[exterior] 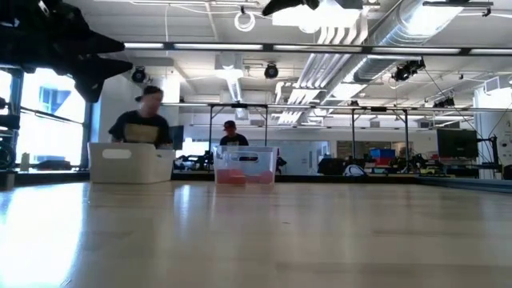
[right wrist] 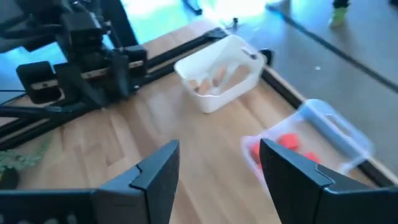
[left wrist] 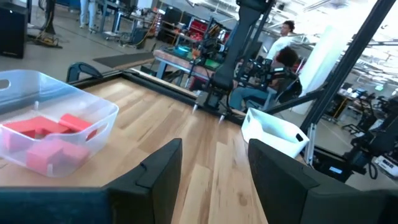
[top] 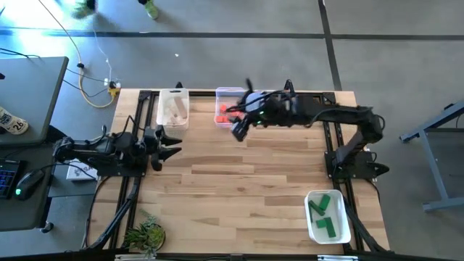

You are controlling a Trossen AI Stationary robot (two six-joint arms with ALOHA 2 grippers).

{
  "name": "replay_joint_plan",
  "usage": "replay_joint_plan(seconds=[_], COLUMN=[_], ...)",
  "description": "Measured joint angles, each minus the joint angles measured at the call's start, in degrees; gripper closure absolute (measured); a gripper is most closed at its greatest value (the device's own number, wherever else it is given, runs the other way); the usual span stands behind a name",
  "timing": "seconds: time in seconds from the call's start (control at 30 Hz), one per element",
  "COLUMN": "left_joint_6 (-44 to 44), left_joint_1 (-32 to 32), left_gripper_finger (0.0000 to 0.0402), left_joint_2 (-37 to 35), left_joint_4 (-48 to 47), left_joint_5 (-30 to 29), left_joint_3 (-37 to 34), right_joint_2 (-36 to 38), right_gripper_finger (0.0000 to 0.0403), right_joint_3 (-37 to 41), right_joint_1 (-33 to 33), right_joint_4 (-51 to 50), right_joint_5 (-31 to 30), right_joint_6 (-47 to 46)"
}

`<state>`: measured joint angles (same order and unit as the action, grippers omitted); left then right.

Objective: Sort & place blocks by color
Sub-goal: Return to Home Position

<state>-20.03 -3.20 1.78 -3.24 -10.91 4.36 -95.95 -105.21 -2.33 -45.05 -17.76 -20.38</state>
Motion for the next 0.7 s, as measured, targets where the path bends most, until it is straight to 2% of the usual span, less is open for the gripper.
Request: replay_joint_plan(seconds=[0.1, 0.2, 0.33, 0.5, 0.7], left_joint_6=[-0.68, -0.8, -2.33, -1.63, 6.07], left_joint_1=[0.0, 0.0, 0.0, -0.09, -0.07], left_gripper_finger=[0.0229, 0.0229, 0.0229, 0.0229, 0.0229], left_joint_2=[-1.64, -1.38, -1.09, -0.87, -0.61], left_joint_4=[0.26, 0.4, 0.17, 0.17, 0.13], left_joint_5=[0.24, 1.22, 0.81, 1.02, 1.79], left_joint_3=[-1.52, -1.94, -1.86, -1.86, -1.86], right_joint_2=[3.98, 9.15, 18.75, 34.18, 52.65], right_gripper_finger=[0.0194, 0.0194, 0.0194, 0.0194, 0.0194], right_joint_3=[0.0, 0.17, 5.75, 21.37, 45.97], right_joint_1=[-0.31, -0.19, 0.64, 0.87, 0.85], right_joint_4=[-6.11, -12.3, -13.92, -8.86, 6.12], right_joint_5=[-2.51, -7.62, -14.2, -14.49, -9.11], right_joint_6=[0.93, 0.94, 0.76, -0.27, -0.63])
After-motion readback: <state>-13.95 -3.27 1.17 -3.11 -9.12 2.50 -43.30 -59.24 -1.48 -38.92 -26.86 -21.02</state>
